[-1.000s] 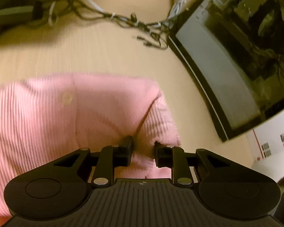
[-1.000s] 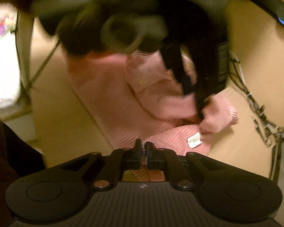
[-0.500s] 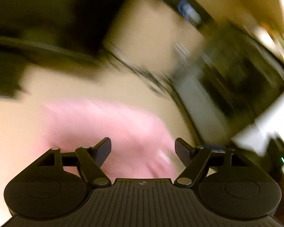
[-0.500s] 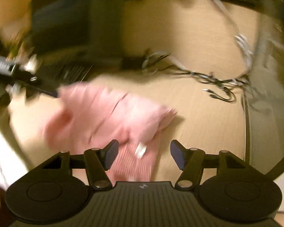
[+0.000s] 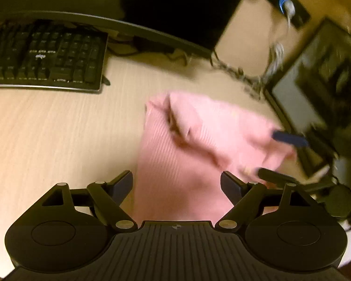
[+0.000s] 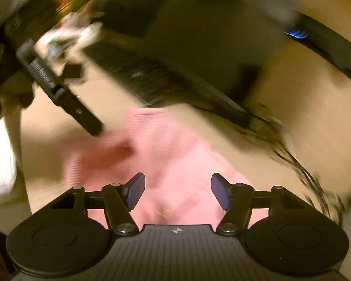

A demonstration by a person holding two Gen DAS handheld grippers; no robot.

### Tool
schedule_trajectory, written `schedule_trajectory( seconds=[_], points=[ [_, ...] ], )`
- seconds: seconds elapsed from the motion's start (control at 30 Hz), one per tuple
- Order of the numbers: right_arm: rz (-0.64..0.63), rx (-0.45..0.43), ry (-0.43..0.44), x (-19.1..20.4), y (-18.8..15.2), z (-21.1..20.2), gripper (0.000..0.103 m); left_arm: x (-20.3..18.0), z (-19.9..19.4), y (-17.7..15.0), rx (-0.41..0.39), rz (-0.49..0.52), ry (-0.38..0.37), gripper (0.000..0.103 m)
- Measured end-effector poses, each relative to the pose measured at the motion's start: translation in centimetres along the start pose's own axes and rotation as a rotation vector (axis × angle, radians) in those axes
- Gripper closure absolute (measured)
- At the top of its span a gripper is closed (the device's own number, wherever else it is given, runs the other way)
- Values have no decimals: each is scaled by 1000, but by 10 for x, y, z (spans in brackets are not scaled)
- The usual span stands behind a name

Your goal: Fold clothes

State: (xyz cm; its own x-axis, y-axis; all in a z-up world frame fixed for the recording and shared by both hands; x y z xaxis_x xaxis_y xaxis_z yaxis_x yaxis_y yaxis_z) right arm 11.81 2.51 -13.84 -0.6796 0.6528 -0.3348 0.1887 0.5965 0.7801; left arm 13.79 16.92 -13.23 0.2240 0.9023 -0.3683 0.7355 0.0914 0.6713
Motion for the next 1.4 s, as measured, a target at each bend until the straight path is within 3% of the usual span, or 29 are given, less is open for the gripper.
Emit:
schedule_trajectory(
  seconds=[0.13,0.17,0.2,0.3,0.37,0.43,0.47,0.5,0.57,0.67,0.73,0.83,0.9,0.93,1.0,1.13,1.23,1.3,1.4],
  points=[
    [-123,50,-65,19,-3,55,36,6,-2,-10,8,33,8,10],
    [-72,64,-70,11,-3,61,49,7,0,-11,12,29,5,9],
    [-22,78,-75,4,-3,67,77,9,3,-12,16,24,3,9],
    [219,88,-48,-28,2,70,93,7,13,-16,28,5,-31,9],
    [391,72,-17,-53,4,57,93,3,24,-19,35,-7,-51,9],
    [467,61,-3,-68,7,50,94,-2,35,-21,32,-3,-43,13],
    [499,58,4,-74,8,47,94,-5,38,-20,19,11,-33,28],
    [523,55,10,-80,8,45,94,-9,40,-19,8,32,-18,61],
    [546,50,17,-89,7,42,94,-22,38,-15,-8,122,23,79],
    [479,31,20,-93,11,36,94,-63,30,-19,-28,402,14,79],
    [398,31,29,-90,18,38,94,-84,37,-37,15,522,-11,76],
    [247,40,51,-73,21,37,94,-105,47,-61,73,660,-29,64],
    [90,66,86,-47,14,37,94,-108,48,-69,92,671,-45,46],
    [21,85,106,-33,9,37,94,-111,45,-70,102,658,-73,42],
    [-84,134,144,-10,-8,39,92,-117,37,-74,134,627,-150,22],
    [-132,178,146,9,-36,40,86,-116,27,-83,207,537,-254,19],
    [15,148,161,-9,-31,13,74,-95,11,-59,186,310,-287,19],
    [129,111,147,-31,-28,-13,56,-76,-1,-32,119,127,-298,17],
    [368,59,65,-84,-32,-49,49,-44,-8,6,7,-131,-285,14]
  ],
)
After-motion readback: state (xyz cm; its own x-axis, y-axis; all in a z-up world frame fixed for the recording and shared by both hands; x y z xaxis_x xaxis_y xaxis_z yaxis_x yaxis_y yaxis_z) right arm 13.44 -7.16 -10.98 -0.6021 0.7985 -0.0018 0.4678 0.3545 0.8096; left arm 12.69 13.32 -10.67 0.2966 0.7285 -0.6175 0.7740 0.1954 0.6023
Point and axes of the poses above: each gripper's, at about its wrist camera, not at the fingertips, and z roughly the way its jaws point, x to its left, y to its top, the point moved 8 cm from there along z, roughly the way its jaws point, and after that the axes turned 7 degrees about -x, right-handed, at the moved point
